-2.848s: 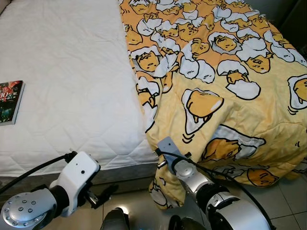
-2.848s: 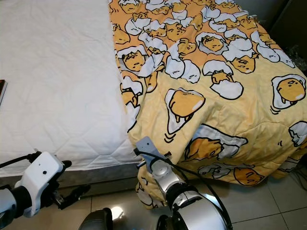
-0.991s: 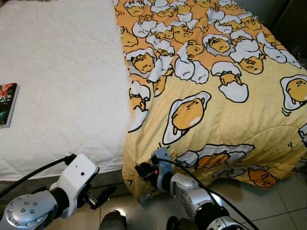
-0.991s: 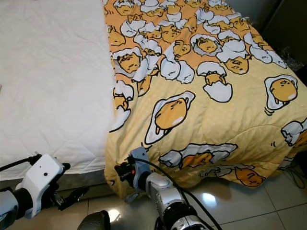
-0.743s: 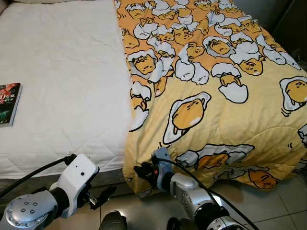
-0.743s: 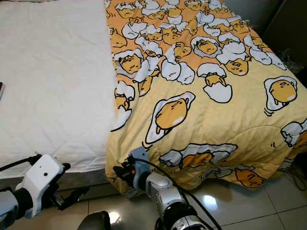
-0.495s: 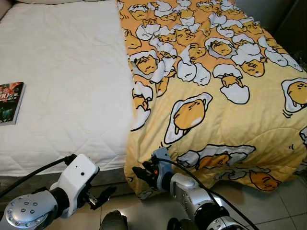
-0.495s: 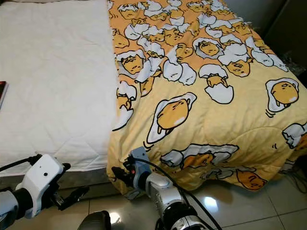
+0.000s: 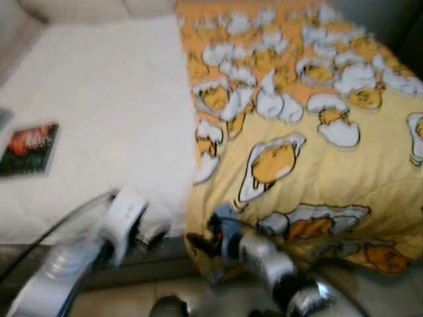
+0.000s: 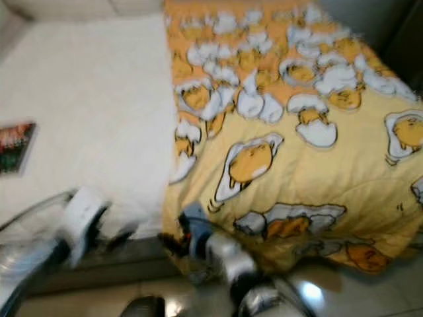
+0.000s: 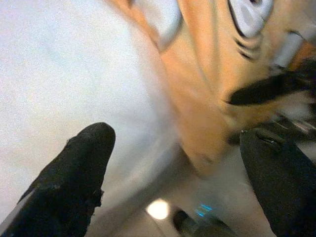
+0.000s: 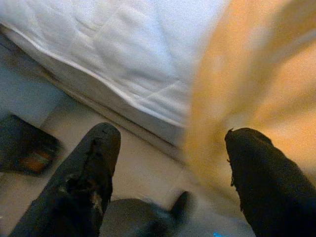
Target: Clean up the room
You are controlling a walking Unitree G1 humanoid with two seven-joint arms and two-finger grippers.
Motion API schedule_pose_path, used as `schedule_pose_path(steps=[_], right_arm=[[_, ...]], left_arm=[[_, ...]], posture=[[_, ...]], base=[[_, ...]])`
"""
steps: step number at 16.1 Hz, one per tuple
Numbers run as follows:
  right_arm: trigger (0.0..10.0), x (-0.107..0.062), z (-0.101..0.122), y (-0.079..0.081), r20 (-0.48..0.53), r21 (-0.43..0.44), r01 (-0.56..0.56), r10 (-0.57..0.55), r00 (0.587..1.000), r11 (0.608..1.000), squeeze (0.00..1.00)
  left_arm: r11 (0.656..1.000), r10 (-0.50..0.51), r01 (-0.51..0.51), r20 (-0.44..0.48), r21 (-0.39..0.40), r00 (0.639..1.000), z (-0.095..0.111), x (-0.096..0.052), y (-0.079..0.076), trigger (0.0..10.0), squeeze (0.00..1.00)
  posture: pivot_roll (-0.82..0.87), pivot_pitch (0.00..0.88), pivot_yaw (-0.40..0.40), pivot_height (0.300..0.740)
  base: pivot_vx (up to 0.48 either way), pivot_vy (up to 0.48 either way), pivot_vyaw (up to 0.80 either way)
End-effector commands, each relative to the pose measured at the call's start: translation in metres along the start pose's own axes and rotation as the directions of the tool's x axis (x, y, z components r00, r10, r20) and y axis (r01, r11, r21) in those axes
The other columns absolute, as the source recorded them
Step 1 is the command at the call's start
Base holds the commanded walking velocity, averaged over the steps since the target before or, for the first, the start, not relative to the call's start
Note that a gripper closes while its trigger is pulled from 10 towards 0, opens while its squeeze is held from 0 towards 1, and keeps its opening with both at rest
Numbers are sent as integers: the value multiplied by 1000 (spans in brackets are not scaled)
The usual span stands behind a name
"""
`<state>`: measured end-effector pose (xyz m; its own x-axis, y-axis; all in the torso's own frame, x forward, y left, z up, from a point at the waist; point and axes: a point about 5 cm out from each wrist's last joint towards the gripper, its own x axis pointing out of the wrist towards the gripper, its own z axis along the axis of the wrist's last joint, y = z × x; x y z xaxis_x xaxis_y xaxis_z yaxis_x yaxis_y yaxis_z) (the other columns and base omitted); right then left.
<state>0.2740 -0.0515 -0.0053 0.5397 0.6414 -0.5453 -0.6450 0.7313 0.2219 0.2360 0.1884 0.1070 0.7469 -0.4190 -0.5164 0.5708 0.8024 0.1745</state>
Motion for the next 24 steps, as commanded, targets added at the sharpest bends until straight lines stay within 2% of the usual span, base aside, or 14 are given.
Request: schedule_pose_path(steps=[1,2,3,6,7,10,11,13,15,16,17,18,20,24], right_arm=[[10000,-10,-16,-19,-103,-40,86,-89,991,996,1000],[10000,-3,-32,-1,-200,-119,53,-77,977,991,1000],[10000,0,-40,9,-225,-127,43,-71,972,991,1000],[10000,1,-35,8,-157,-81,61,-73,985,995,1000],[10000,-1,-30,1,-122,-66,88,-96,988,994,1000],[10000,-29,0,-49,107,32,230,-233,967,973,1000],[10000,-48,9,-62,202,61,270,-277,940,961,1000],[10000,-67,16,-70,286,113,344,-362,887,932,1000],[10000,-95,20,-80,343,327,495,-589,732,805,1000],[10000,-104,20,-77,355,339,528,-626,695,779,282],[10000,-107,20,-74,364,329,538,-630,686,776,282],[10000,-111,24,-62,394,276,532,-599,697,801,0],[10000,-115,32,-62,409,266,511,-576,708,817,0],[10000,-111,47,-55,426,236,490,-543,723,839,0]], left_arm=[[999,-43,43,-58,12,997,-15,7,-6,10000,0],[996,-75,80,-132,34,988,-28,-7,-5,10000,0],[996,-75,84,-175,44,982,-37,-21,-2,10000,0],[998,-37,45,-166,47,985,-44,-29,7,10000,0],[999,-16,22,-145,37,989,-42,-28,8,10000,0],[988,123,-124,-12,-96,992,-29,-8,8,10000,0],[974,183,-181,6,-135,983,-27,4,8,10000,0],[959,239,-229,38,-169,970,-23,11,9,10000,0],[928,305,-277,82,-251,949,-14,19,9,10000,0],[926,309,-277,90,-258,947,-13,23,6,10000,0],[927,306,-274,93,-256,947,-12,24,4,10000,0],[922,325,-288,112,-258,939,-9,28,2,10000,0],[889,397,-343,140,-303,907,-3,29,5,10000,0],[879,434,-384,136,-283,891,-4,30,7,10000,0]], posture=[[94,0,31,740],[149,0,27,740],[164,0,29,740],[161,0,43,740],[157,0,40,740],[106,0,14,740],[89,0,-11,740],[83,0,-24,740],[60,0,-32,740],[41,0,-32,740],[41,0,-32,740],[9,0,-9,740],[-10,0,12,740],[10,0,10,740]], base=[[0,0,0],[0,0,0],[0,0,0],[0,0,0],[0,0,0],[0,0,0],[0,0,0],[0,0,0],[0,0,0],[0,0,0],[0,0,0],[0,0,0],[0,0,0],[0,0,0]])
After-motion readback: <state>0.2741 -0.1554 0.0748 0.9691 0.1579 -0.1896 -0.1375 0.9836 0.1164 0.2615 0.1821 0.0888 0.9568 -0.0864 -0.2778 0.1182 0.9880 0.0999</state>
